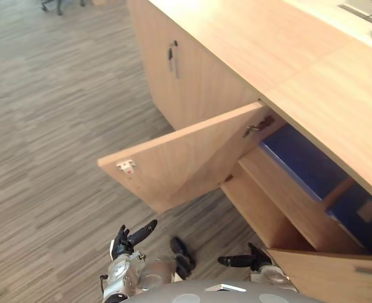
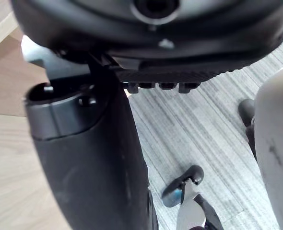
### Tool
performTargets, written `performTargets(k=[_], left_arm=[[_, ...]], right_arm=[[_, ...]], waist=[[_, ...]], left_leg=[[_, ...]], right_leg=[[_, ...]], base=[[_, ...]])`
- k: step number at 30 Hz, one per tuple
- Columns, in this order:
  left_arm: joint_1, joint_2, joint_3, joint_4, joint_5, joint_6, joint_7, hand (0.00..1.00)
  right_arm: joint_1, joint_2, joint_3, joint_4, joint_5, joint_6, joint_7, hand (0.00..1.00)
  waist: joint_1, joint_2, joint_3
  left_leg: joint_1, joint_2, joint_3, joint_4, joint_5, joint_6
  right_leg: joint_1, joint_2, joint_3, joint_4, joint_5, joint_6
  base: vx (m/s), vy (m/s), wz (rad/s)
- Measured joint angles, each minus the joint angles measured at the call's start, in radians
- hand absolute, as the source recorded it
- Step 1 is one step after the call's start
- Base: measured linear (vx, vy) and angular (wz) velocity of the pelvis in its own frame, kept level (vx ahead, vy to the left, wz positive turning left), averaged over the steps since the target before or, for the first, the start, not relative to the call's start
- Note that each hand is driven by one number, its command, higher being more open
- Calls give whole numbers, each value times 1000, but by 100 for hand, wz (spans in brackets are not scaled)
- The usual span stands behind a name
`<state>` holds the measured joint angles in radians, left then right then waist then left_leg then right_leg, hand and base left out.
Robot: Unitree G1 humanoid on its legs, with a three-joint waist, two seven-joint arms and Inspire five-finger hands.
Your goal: Walk over to the cabinet, pick up the folder, carry it to the office cabinet, place the folder inside the office cabinet, then close the office cabinet door
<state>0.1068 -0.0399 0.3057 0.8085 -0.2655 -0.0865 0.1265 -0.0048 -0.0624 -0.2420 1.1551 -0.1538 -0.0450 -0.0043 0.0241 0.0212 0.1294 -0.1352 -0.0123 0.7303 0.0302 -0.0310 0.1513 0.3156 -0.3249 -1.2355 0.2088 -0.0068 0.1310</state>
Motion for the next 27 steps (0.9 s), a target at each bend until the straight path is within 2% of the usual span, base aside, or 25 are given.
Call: performTargets(k=[2,3,4,8,12,17,21,27], left_arm=[[-8,1,27,-20,-11,-1,-6,100],[-13,3,51,-25,-28,-2,-13,100],[-19,2,69,-27,-46,-1,-17,100],[-14,4,105,-40,-34,-1,-24,100],[10,9,101,-75,52,2,-42,100],[37,28,39,-138,265,10,-69,100],[35,56,-20,-151,373,10,-77,100],[29,60,-61,-147,399,10,-86,100]], right_arm=[[7,1,-47,4,31,-1,-4,100],[10,-2,-65,-1,46,2,-4,100],[12,-5,-80,1,44,3,-4,100],[18,-21,-183,12,40,24,-5,100],[40,-18,-251,14,10,42,-6,100],[50,-13,-302,25,-29,57,-5,100],[51,-13,-340,29,-37,58,-4,100],[51,-19,-379,55,-77,63,-1,100]], waist=[[-2,12,1],[-3,14,-1],[-2,16,-3],[-2,26,-9],[-5,18,-13],[-28,1,-46],[-36,1,-53],[-52,13,-60]], left_leg=[[4,-21,-43,-32,12,10],[5,-32,-62,-34,7,21],[5,-37,-67,-34,3,17],[8,-52,-65,-42,2,15],[23,-52,-42,-54,2,11],[24,-52,-17,-68,3,8],[31,-52,2,-74,9,0],[37,-52,14,-80,13,-8]], right_leg=[[-8,5,5,-4,-48,-17],[-8,23,-6,-35,-57,-38],[1,36,-9,-61,-58,-45],[8,40,-25,-84,-50,-37],[6,32,-16,-82,-50,-38],[-13,29,7,-88,-51,-39],[-16,28,19,-98,-52,-40],[-17,30,33,-108,-60,-51]], base=[[17,44,64],[22,-5,51],[28,-10,34],[13,22,3],[-2,68,-17],[-7,72,-16],[-22,67,-16],[-38,61,-7]])
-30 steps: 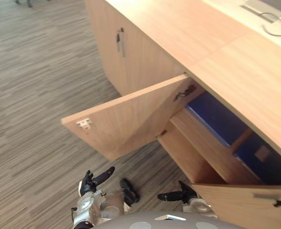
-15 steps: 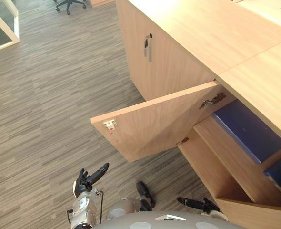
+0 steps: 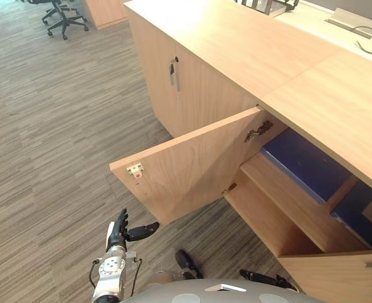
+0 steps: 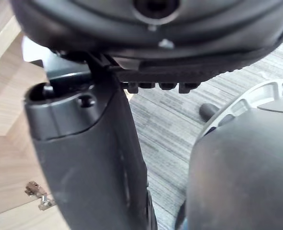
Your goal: Walk over to the cabinet, pick up the folder, carry it to the office cabinet, place the folder inside the office cabinet, then close the office cabinet door
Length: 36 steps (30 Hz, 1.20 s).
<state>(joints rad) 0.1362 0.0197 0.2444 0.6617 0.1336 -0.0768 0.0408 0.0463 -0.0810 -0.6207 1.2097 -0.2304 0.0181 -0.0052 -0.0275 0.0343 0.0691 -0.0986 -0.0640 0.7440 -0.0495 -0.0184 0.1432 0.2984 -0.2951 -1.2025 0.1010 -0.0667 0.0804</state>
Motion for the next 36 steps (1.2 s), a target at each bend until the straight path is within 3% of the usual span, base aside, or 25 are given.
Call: performTargets(k=[6,8,10,12,14,18,20,23,24,27,28,29,30,31,33,36], left_arm=[[-2,28,-49,2,48,3,-1,100],[-11,42,-53,-4,81,3,-3,100],[-6,70,-53,-4,121,9,-11,100],[1,85,-55,-5,148,11,-20,100],[0,92,-79,-6,152,9,-28,100],[0,103,-158,-6,153,-9,-70,100],[1,103,-176,-6,153,-12,-97,100],[0,131,-166,-6,158,-15,-105,100],[1,154,-158,-13,171,-18,-105,100],[18,189,-146,-55,193,-24,-104,100],[18,189,-145,-55,193,-28,-104,100],[16,193,-137,-59,193,-29,-105,100],[24,196,-122,-67,194,-32,-106,100],[50,174,-111,-62,194,-27,-101,100],[62,162,-121,-67,194,-25,-102,100],[58,156,-121,-66,194,-25,-102,100]], right_arm=[[-22,-23,0,32,-3,15,17,100],[-37,-33,1,35,-3,14,26,100],[-61,-47,-3,43,-1,13,27,100],[-65,-56,-18,43,1,9,26,100],[-66,-82,-18,48,3,3,25,100],[-61,-115,-39,64,5,-6,25,100],[-57,-117,-32,58,6,-5,22,100],[-46,-102,14,34,17,-8,29,100],[-42,-86,31,31,22,-9,35,100],[-38,-70,40,20,34,-8,39,100],[-37,-71,35,2,42,-7,39,100],[-30,-42,13,-29,44,-8,39,100],[-26,-26,14,-40,48,-16,39,100],[0,-30,16,-66,55,-17,42,100],[11,-29,1,-68,61,-14,42,100],[19,-5,-56,-64,81,-16,45,100]], waist=[[-2,11,-3],[0,14,-1],[4,24,7],[19,24,8],[22,40,8],[16,62,6],[14,69,5],[14,69,11],[9,56,20],[4,44,38],[-1,52,45],[-23,3,60],[-23,-21,68],[-1,-8,73],[-2,8,62],[-1,41,46]], left_leg=[[-13,7,-3,12,7,-11],[-82,65,4,154,-45,-15],[-139,162,38,335,-100,0],[-135,183,46,364,-105,-3],[-141,176,4,349,-100,-9],[-141,105,-57,219,-28,-37],[-120,62,-55,137,3,-60],[-73,17,-41,54,20,-47],[-54,-3,-40,32,20,-48],[-29,-42,-39,-27,9,-62],[-26,-44,-36,-30,-27,-92],[-34,-39,47,68,-150,-134],[-33,-14,47,190,-161,-42],[-4,40,-15,281,-185,3],[11,37,-2,247,-189,-6],[4,36,-13,183,-165,-24]], right_leg=[[-7,10,4,-7,-8,7],[-29,26,24,-22,-5,3],[-37,40,41,-22,-8,8],[-39,37,71,-13,-17,30],[-51,35,86,-1,-16,60],[-95,-10,68,72,-16,69],[-120,-51,80,120,-26,53],[-142,-98,133,194,-54,15],[-141,-117,152,211,-62,10],[-164,-160,183,267,-85,-11],[-171,-153,193,268,-92,-21],[-181,-187,208,236,-89,-38],[-176,-231,219,255,-77,-18],[-150,-262,226,322,-78,-2],[-161,-241,242,301,-47,-21],[-176,-144,284,316,-59,-37]], base=[[-43,53,5],[-25,-14,-1],[21,-24,-26],[-4,28,-30],[-75,61,-11],[-86,117,11],[-70,196,-8],[-50,132,-20],[-64,151,-9],[-73,139,-5],[-86,147,9],[-85,135,9],[-40,43,-31],[12,47,-46],[18,110,-35],[-70,125,-2]])
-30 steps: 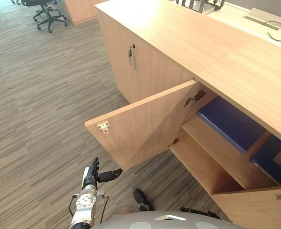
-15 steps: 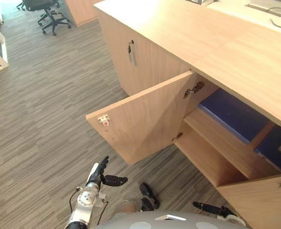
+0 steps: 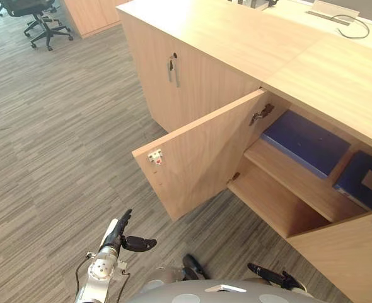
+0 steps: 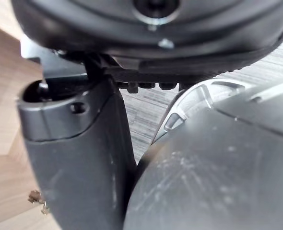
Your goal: Walk over to the cabinet, pick up the folder, carry it to the office cabinet, place the folder inside the office cabinet, then close the office cabinet door
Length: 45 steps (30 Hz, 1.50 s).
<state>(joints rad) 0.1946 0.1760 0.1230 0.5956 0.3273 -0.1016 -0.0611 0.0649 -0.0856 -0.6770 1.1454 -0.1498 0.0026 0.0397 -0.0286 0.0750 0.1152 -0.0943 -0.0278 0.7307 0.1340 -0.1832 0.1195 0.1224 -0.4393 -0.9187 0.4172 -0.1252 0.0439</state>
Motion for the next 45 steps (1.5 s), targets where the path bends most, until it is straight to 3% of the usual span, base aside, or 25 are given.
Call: performTargets(k=[2,4,5,6,7,8,9,10,11,16,20,21,22,23,24,25,26,28,29,31,35,37,39,42,45], left_arm=[[-6,-3,-10,1,-2,0,6,100],[-10,0,-19,1,-2,0,8,100],[-12,1,-32,1,-3,0,8,100],[-15,-3,-41,3,-3,2,8,100],[-28,-8,-58,5,-5,11,8,100],[-44,-10,-60,9,-6,15,8,100],[-24,-8,-45,10,-7,19,8,100],[2,-8,-33,10,-7,25,8,100],[-6,-9,-33,19,-7,30,7,100],[-7,-6,-25,21,-11,37,9,100],[-32,0,-24,21,-11,38,17,100],[-47,0,-24,17,-11,38,21,100],[-64,-2,-19,12,-11,39,23,100],[-69,0,-18,6,-11,39,23,100],[-76,-4,-21,-4,-11,40,25,100],[-82,-4,-22,-6,-11,41,25,100],[-87,-2,-8,-17,-11,40,25,100],[-100,8,39,-64,-12,41,26,100],[-99,123,89,-114,-9,40,28,100],[-113,179,93,-113,4,40,36,100],[-163,177,36,-119,46,44,36,100],[-179,174,-24,-161,101,44,26,100],[-199,173,-79,-199,144,43,12,100],[-255,158,-164,-213,157,39,3,100],[-315,130,-219,-163,155,52,12,100]], right_arm=[[4,3,3,4,1,0,2,100],[-1,3,39,9,1,0,0,100],[-10,2,63,11,2,-1,0,100],[-19,-2,74,14,5,-3,0,100],[-40,-11,85,24,11,-2,-2,100],[-37,-11,89,39,11,-5,-3,100],[-45,7,97,43,10,-6,-4,100],[-53,13,101,26,11,-11,-4,100],[-58,16,99,21,11,-12,-5,100],[-64,16,100,19,11,-6,-7,100],[-73,15,103,25,13,-12,-7,100],[-74,12,102,37,18,-19,-6,100],[-76,9,100,40,18,-17,-7,100],[-72,7,101,40,18,-17,-8,100],[-70,-9,100,40,18,-16,-11,100],[-70,-17,99,40,19,-15,-13,100],[-57,-27,94,37,19,-11,-7,100],[19,-72,34,-16,41,-6,50,100],[127,-282,29,-84,115,-15,118,100],[142,-380,16,-106,128,-47,104,100],[109,-353,94,-214,134,-4,128,100],[153,-269,168,-435,112,34,211,100],[198,-256,249,-562,91,33,294,100],[193,-271,270,-542,83,26,329,100],[95,-345,229,-248,88,31,313,100]], waist=[[0,15,-8],[3,5,-9],[8,3,-8],[8,8,-6],[7,7,2],[-1,-28,11],[24,-62,7],[36,-68,12],[25,-51,22],[29,-43,32],[24,-39,33],[20,-38,32],[16,-50,34],[18,-58,37],[15,-25,36],[7,-23,42],[-14,-38,38],[-26,-50,29],[-54,-76,10],[-62,-87,-3],[-88,-119,-39],[-97,-125,-50],[-112,-120,-52],[-113,-119,-53],[-111,-106,-57]], left_leg=[[2,-10,-19,-53,37,-8],[-4,-40,-25,-95,74,6],[-20,-59,-28,-109,99,30],[-40,-66,-42,-107,117,40],[-74,-87,-101,-88,172,-8],[-91,-93,-131,-58,147,6],[-107,-36,-128,90,51,106],[-88,58,-157,154,15,15],[-76,55,-158,118,29,-20],[-16,-17,-150,-55,107,-12],[-13,-21,-156,-66,119,-21],[-45,15,-99,1,43,-38],[-64,122,78,151,-77,-102],[-70,184,142,228,-90,-79],[-77,271,185,314,-60,-45],[-74,264,182,306,-56,-43],[-73,241,177,275,-37,-43],[-73,226,158,235,-8,-52],[-80,199,154,157,47,-60],[-98,220,153,159,60,-70],[-103,241,167,160,67,-75],[-102,242,181,160,67,-75],[-102,242,183,160,66,-75],[-98,242,183,162,66,-75],[-88,240,179,162,66,-75]], right_leg=[[2,104,67,3,-42,-6],[9,172,97,-41,-96,5],[19,204,95,-107,-131,2],[15,218,100,-152,-141,37],[-3,216,112,-186,-136,41],[-12,188,112,-194,-127,43],[-27,134,102,-194,-96,33],[-30,155,103,-217,-84,57],[-28,157,119,-234,-55,78],[-20,163,145,-316,-4,81],[-20,163,133,-304,-3,79],[-32,162,122,-288,-1,78],[-37,152,96,-302,17,65],[-48,138,89,-294,48,63],[-54,141,84,-244,40,109],[-59,138,85,-225,31,101],[-67,133,86,-240,34,104],[-46,170,83,-313,55,95],[-54,201,87,-384,100,102],[-79,220,100,-388,107,90],[-111,231,132,-385,118,71],[-126,229,162,-384,125,64],[-133,227,174,-383,129,60],[-136,225,187,-380,129,59],[-137,229,209,-374,129,59]], base=[[-75,61,16],[-146,63,18],[-170,66,16],[-218,104,41],[-146,88,54],[-133,64,21],[-37,-44,-35],[-10,-37,-39],[-70,45,-10],[-89,108,1],[-79,22,8],[-64,-11,22],[-56,2,20],[-44,42,8],[-12,61,2],[-76,79,7],[-80,30,18],[-142,-43,20],[-191,-82,1],[-149,-58,-28],[-85,42,-26],[-63,119,-34],[-87,116,-15],[-100,107,-11],[-130,96,-12]])
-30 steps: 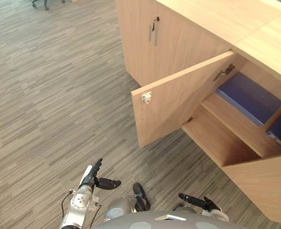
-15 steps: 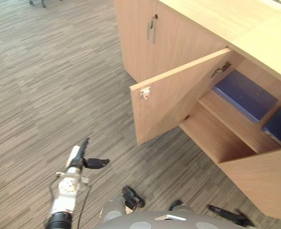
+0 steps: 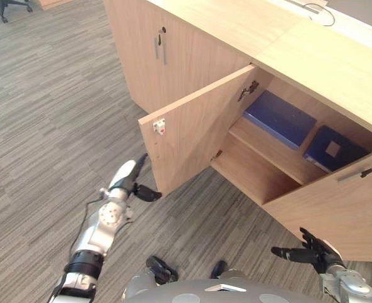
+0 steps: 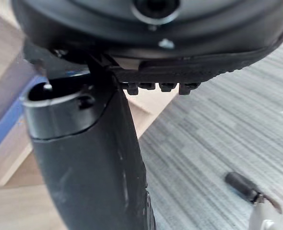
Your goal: Walk over to the cabinet, pick up the folder, carry it to the office cabinet, place the folder inside the office cabinet, then close the office cabinet door
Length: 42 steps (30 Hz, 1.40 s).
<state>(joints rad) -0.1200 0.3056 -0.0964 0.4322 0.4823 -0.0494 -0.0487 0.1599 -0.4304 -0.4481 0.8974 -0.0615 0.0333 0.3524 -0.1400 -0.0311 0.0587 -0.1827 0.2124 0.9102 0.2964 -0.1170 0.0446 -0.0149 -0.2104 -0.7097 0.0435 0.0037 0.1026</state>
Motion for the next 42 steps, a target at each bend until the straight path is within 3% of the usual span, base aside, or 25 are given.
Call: performTargets(k=[3,12,18,21,24,25,28,30,33,36,42], left_arm=[[-78,9,-65,89,0,1,8,100],[-152,18,-197,158,0,36,48,100],[-152,18,-303,165,0,55,48,100],[-175,18,-429,165,-1,57,35,100],[-237,7,-662,120,-5,55,-36,100],[-243,2,-694,104,-6,52,-52,100],[-268,-46,-835,32,-16,-4,-108,100],[-272,-92,-997,-73,-85,-113,-187,100],[-277,-143,-1088,-147,-167,-194,-252,100],[-279,-161,-1130,-187,-203,-215,-284,100],[-283,-146,-1147,-187,-220,-210,-304,100]], right_arm=[[-101,-18,-172,251,13,24,-82,100],[-209,-32,-473,289,76,43,-205,100],[-245,13,-521,288,80,42,-240,100],[-247,67,-523,300,80,42,-251,100],[-249,116,-523,311,85,43,-254,100],[-249,124,-523,311,90,43,-254,100],[-255,135,-524,324,110,43,-255,100],[-267,140,-525,324,129,42,-262,100],[-278,142,-535,326,158,35,-279,100],[-281,154,-536,328,169,15,-285,100],[-260,164,-519,350,187,10,-289,100]], waist=[[2,22,0],[5,22,4],[10,18,7],[20,16,7],[21,9,11],[20,7,12],[15,-6,13],[-4,-25,8],[-8,-36,12],[-15,-31,9],[-19,-22,5]], left_leg=[[-1,-5,-15,2,0,0],[-14,10,-29,53,-36,-10],[-18,8,1,55,-54,-10],[-18,3,19,48,-62,2],[-18,-8,36,46,-72,18],[-18,-8,38,46,-73,19],[-18,-8,45,49,-78,20],[-18,-6,46,55,-80,17],[-18,27,52,94,-88,5],[-17,63,46,123,-89,6],[-17,80,30,137,-89,5]], right_leg=[[1,-3,3,1,3,3],[-8,-3,49,-30,20,-7],[-31,-1,90,-34,23,-10],[-47,-7,124,-31,28,-1],[-62,-15,143,-25,40,13],[-63,-16,144,-26,40,14],[-64,-16,152,-27,43,16],[-62,-16,158,-29,64,16],[-59,0,165,-31,70,17],[-47,20,164,-34,65,10],[-35,36,157,-41,54,7]], base=[[-117,67,2],[-143,122,-6],[-97,105,-11],[-87,119,-15],[-53,81,-15],[-50,91,-13],[-11,45,-9],[16,22,-6],[17,4,-15],[17,-3,-6],[-6,13,5]])
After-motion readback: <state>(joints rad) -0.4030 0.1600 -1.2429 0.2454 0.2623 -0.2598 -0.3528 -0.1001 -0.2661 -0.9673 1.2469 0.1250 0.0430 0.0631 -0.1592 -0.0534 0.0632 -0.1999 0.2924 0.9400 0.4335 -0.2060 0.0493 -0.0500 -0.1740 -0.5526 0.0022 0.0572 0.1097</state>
